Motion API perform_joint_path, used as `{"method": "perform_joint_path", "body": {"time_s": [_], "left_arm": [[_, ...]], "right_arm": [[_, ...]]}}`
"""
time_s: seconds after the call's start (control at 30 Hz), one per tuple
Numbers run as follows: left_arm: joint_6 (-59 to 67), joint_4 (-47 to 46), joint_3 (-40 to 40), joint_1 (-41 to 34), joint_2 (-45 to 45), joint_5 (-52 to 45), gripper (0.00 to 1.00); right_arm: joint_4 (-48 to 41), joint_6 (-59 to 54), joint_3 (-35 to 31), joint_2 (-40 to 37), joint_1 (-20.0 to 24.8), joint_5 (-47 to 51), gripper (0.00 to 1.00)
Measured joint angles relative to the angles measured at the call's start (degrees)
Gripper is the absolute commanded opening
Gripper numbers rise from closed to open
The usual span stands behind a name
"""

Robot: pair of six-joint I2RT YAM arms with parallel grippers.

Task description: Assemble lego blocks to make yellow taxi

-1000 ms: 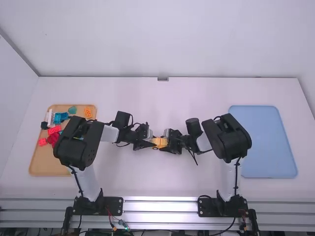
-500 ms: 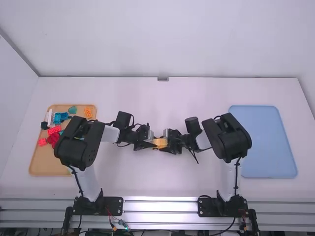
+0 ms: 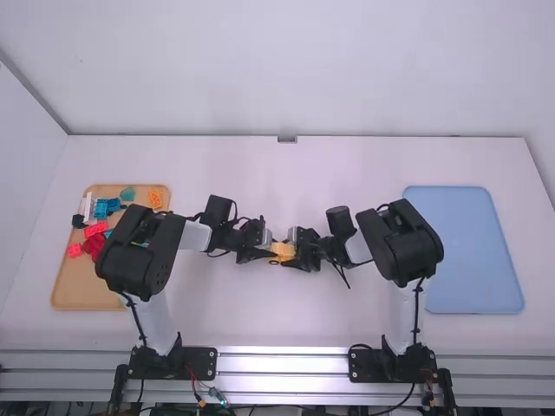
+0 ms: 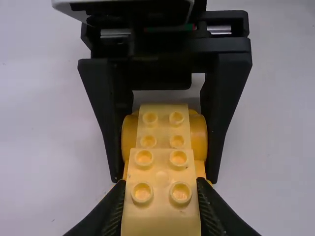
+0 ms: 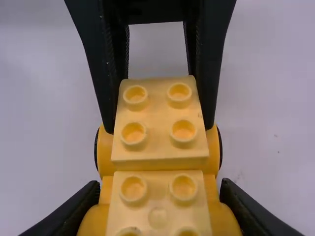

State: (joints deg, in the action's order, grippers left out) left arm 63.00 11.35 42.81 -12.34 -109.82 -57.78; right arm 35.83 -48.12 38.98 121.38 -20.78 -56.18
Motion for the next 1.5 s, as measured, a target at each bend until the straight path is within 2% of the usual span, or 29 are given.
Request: {"method": "perform_joint_path", "body": {"time_s": [0.13,0.23,0.27,0.37,0.4,0.43,0.53,0.73,0.77,0.8,0.87,0.93,1.23,1.5], "left_arm": [[0.00,-0.24,0.00,-0.04,0.00,-0.02,0.09],[0.02,-0.42,0.00,-0.04,0.00,-0.07,0.31],[0.00,-0.37,0.00,-0.04,0.00,-0.07,0.33],[0.37,-0.55,0.00,-0.11,0.00,-0.04,0.52],[0.46,-0.55,0.00,-0.15,0.00,-0.02,0.53],[0.59,-0.61,-0.02,-0.24,0.00,-0.07,0.59],[0.28,-0.59,0.00,-0.31,0.00,-0.35,0.65],[-2.32,-1.77,1.16,0.92,0.50,-2.34,0.67],[-2.71,-1.68,1.27,1.25,0.87,-2.80,0.66],[-3.32,-1.70,1.42,1.77,1.62,-3.52,0.58],[-4.09,-1.68,1.62,2.38,3.10,-4.57,0.26],[-4.48,-1.90,1.86,2.40,3.96,-4.74,0.02],[-6.56,-2.29,1.92,-0.81,2.91,-1.92,0.02],[-5.99,-2.36,1.66,-0.85,-0.04,-3.21,0.02]], "right_arm": [[0.00,0.00,0.00,0.00,-0.02,-0.04,0.33],[-0.02,-0.02,0.00,0.00,0.00,-0.04,0.33],[0.00,0.00,0.00,0.02,0.00,-0.04,0.33],[0.02,0.02,0.00,0.02,-0.02,-0.02,0.33],[-0.02,0.02,0.00,0.00,-0.02,-0.04,0.33],[0.00,0.00,0.00,0.00,-0.02,-0.02,0.33],[-0.02,0.00,0.00,0.00,0.00,-0.04,0.33],[-0.02,-0.02,0.00,0.00,-0.02,-0.02,0.33],[0.00,0.02,0.00,0.02,-0.02,-0.04,0.33],[0.00,0.00,0.00,0.02,0.00,-0.04,0.33],[0.00,0.02,0.00,0.00,-0.02,-0.04,0.33],[0.02,0.07,0.00,0.00,0.00,0.00,0.33],[0.02,0.15,0.00,0.00,-0.02,0.00,0.33],[0.04,0.00,0.00,0.00,0.00,-0.02,0.32]]}}
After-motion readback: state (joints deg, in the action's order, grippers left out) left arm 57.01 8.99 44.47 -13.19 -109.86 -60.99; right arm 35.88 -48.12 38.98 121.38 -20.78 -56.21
